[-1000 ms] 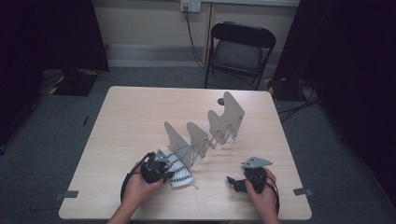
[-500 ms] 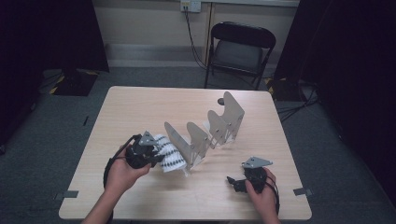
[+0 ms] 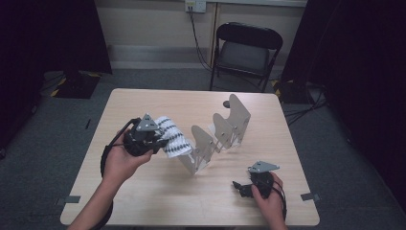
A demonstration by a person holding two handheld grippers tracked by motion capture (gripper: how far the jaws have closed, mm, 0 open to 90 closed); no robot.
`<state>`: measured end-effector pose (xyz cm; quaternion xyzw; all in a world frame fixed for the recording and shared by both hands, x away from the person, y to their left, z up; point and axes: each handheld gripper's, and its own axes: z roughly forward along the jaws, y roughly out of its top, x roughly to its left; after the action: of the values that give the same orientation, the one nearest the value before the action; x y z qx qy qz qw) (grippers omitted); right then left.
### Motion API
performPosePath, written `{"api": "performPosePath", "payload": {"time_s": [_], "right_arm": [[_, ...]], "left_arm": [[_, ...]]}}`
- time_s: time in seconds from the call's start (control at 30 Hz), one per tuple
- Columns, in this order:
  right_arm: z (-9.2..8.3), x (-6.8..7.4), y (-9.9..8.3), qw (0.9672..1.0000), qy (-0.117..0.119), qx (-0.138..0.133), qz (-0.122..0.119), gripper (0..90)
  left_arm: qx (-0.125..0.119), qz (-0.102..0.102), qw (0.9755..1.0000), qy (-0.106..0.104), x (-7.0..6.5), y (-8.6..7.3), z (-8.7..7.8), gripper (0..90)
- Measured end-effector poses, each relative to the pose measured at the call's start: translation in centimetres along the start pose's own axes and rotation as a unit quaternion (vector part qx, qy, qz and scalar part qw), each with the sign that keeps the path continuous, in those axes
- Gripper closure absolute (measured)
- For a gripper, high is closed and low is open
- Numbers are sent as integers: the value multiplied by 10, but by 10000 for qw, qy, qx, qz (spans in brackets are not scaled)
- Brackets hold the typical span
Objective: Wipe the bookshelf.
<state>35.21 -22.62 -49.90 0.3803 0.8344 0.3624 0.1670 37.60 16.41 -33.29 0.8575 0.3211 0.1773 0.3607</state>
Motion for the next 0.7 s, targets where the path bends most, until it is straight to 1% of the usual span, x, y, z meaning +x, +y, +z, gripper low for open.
{"api": "performPosePath", "payload": {"time_s": [0.03, 0.07, 0.1, 0.17, 0.23, 0.27, 0.4, 0.5, 0.53, 0.6, 0.7], "right_arm": [[0, 0, 0, 10000, 0, 0, 0, 134], [0, 0, 0, 10000, 0, 0, 1, 134], [0, 0, 0, 10000, 0, -1, 1, 134], [0, 0, 0, 10000, 0, 0, 0, 134], [0, 0, 0, 10000, 2, 0, 1, 134], [0, 0, 0, 10000, 2, 0, 1, 134], [0, 0, 0, 10000, 0, 1, 0, 134], [0, 0, 0, 10000, 0, 0, 0, 134], [0, 0, 0, 10000, 0, 0, 1, 134], [0, 0, 0, 10000, -5, -6, 1, 134], [0, 0, 0, 10000, 0, 0, 1, 134]], "left_arm": [[-35, -25, 10000, -18, 0, -1, 2, 793], [-7, -32, 10000, -34, 1, -2, 4, 792], [-14, -94, 10000, -27, 1, -4, 6, 792], [28, -49, 10000, -31, 2, -6, 8, 791], [69, -79, 9999, -39, 2, -9, 11, 791], [73, -132, 9999, -45, 2, -11, 13, 792], [208, -182, 9996, -67, 6, -21, 22, 791], [255, -268, 9993, -82, 7, -29, 28, 792], [254, -357, 9990, -97, 7, -32, 32, 791], [374, -295, 9988, -87, 9, -35, 36, 792], [458, -375, 9982, -133, 9, -42, 43, 792]]}}
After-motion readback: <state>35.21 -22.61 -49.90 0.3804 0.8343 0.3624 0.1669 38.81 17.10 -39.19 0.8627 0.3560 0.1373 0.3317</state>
